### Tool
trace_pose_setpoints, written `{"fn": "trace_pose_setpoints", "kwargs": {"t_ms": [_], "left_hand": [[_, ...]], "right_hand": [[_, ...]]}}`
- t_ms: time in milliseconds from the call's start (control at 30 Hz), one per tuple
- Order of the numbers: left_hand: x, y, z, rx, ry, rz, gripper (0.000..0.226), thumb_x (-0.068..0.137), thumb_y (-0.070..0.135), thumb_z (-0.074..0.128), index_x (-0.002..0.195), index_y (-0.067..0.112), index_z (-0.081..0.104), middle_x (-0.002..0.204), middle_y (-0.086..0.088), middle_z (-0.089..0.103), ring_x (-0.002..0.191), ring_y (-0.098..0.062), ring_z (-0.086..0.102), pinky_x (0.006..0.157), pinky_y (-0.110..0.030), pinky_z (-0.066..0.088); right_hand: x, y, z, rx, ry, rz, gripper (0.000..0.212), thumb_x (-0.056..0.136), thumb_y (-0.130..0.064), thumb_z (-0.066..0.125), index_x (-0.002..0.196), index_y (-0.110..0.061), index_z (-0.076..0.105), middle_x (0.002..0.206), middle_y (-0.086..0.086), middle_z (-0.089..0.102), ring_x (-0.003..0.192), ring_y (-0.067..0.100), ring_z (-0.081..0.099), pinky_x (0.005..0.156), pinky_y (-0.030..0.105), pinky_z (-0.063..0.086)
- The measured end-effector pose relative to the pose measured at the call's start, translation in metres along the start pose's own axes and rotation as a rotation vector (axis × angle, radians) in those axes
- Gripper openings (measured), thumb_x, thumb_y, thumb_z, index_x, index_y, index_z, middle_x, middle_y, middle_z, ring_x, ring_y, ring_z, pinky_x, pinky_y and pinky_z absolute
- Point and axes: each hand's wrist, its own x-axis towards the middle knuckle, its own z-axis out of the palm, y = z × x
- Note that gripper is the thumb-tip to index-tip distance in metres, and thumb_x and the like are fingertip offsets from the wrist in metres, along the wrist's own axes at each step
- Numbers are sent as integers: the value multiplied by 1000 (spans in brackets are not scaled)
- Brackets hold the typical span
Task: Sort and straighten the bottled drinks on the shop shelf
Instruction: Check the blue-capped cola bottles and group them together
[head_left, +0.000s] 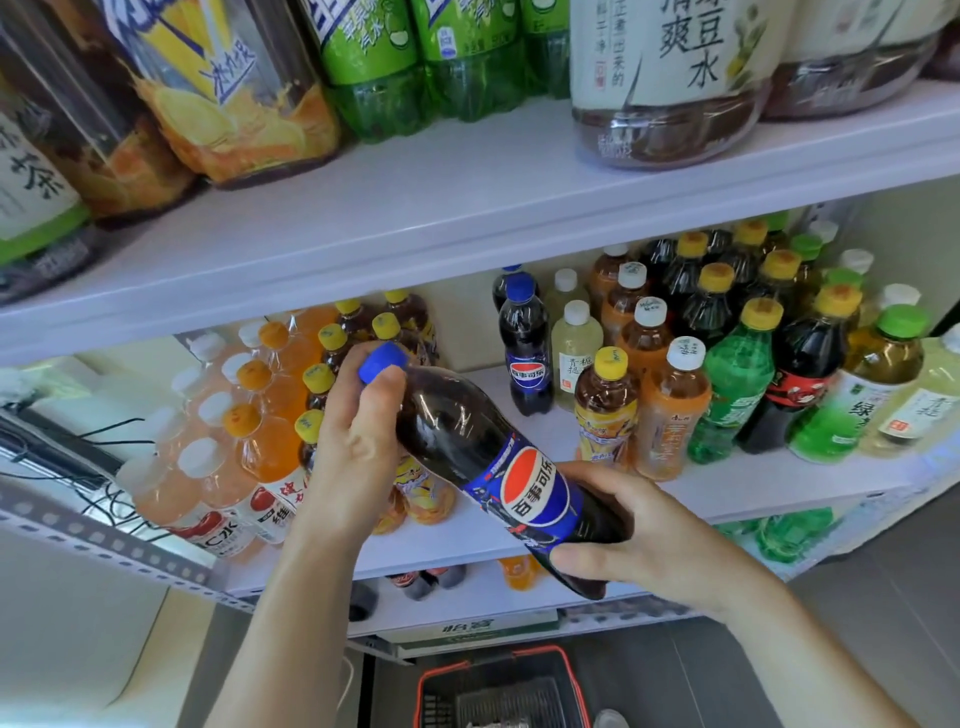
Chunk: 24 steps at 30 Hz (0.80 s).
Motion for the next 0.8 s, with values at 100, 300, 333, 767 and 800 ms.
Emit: {"fn": "trace_pose_setpoints", "kwargs": {"t_ms": [100, 300, 333, 767, 800], "left_hand": [[7, 2, -1, -6, -76, -64, 24, 81, 46, 51, 95, 32, 66, 106, -19, 71, 105, -36, 67, 94, -59, 51], [17, -1, -4, 548, -94, 100, 33, 85, 59, 52, 93, 28, 58, 74, 7, 62, 68, -12, 59, 64, -36, 48], [17, -2, -4, 547, -106, 96, 32, 84, 57, 53, 93, 27, 58, 71, 6, 60, 64, -13, 56, 62, -36, 46], [24, -14, 25, 808, -143, 348, 23, 88, 41, 63, 99, 22, 56, 63, 11, 54, 61, -5, 54, 51, -14, 36], [27, -18, 28, 827, -143, 346, 23, 88, 39, 64, 100, 21, 56, 63, 11, 54, 59, -6, 53, 50, -15, 35]], "right_hand": [[5, 9, 15, -32, 170, -44, 58, 62, -35, 85, 112, -49, 57, 111, -16, 69, 100, 8, 68, 80, 25, 58], [6, 26, 20, -259, 452, -28, 62, 59, -28, 88, 110, -41, 55, 105, -26, 64, 98, -1, 62, 78, 16, 53], [7, 28, 20, -302, 487, -24, 63, 59, -28, 88, 110, -40, 54, 105, -27, 63, 98, -3, 61, 76, 13, 51], [20, 4, -18, -955, 627, -230, 47, 79, -20, 77, 122, -15, 59, 114, 2, 57, 103, 23, 55, 84, 35, 49], [23, -1, -25, -1016, 664, -266, 45, 79, -16, 76, 121, -13, 60, 114, 5, 57, 103, 26, 55, 85, 38, 50]]}}
